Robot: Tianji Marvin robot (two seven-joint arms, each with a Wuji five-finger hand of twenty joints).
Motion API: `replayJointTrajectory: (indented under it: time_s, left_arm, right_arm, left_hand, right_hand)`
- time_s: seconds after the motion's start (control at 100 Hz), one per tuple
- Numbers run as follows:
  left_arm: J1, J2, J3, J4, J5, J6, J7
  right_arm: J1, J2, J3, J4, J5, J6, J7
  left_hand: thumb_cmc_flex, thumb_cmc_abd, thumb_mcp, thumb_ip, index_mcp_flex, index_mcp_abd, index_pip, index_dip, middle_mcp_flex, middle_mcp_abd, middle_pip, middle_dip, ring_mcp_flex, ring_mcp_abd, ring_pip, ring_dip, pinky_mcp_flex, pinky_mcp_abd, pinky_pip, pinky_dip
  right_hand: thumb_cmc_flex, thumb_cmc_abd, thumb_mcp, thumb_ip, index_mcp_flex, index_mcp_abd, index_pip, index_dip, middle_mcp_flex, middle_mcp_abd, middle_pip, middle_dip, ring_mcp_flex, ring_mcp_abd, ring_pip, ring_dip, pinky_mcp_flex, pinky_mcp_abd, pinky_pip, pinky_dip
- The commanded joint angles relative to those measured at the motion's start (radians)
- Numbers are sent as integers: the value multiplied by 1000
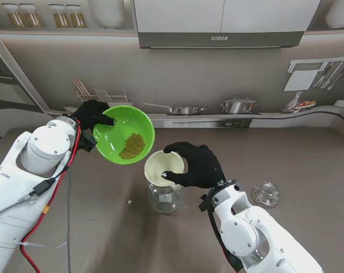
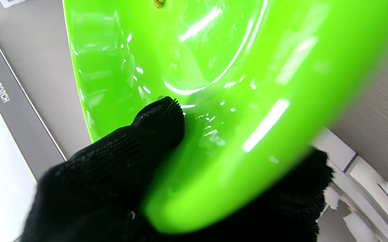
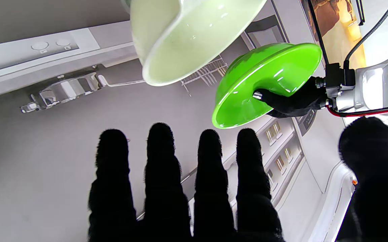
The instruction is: Pour mung beans into a glass jar with a funnel
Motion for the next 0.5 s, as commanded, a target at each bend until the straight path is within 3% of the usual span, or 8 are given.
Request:
replayJointTrajectory:
  time_s: [0.0, 0.49]
  left_arm:
    - [-14, -14, 9, -2, -4, -1, -18]
    - [-34, -33, 83, 6, -27, -30, 30]
  right_arm:
    - [-4, -5, -1, -2, -4, -1, 8]
    - [-4, -8, 1, 0, -5, 6, -8]
  left_hand:
    - [128, 32, 80, 40, 81, -71, 67, 20, 50, 40, 9, -3, 23, 4, 38, 6, 55, -21, 19, 12]
    - [128, 31, 80, 40, 81, -68, 67, 19, 51, 41, 12, -3, 23, 3, 44, 7, 56, -23, 26, 13]
  right_hand:
    - [-36, 18, 17, 29, -19, -17, -6, -8, -28, -24, -6, -14, -16, -30, -12, -20, -11, -31, -19, -12]
    - [-35, 18, 23, 28, -37, -11, -9, -12, -21, -22, 0, -16, -6, -27, -4, -20, -10, -28, -13, -19]
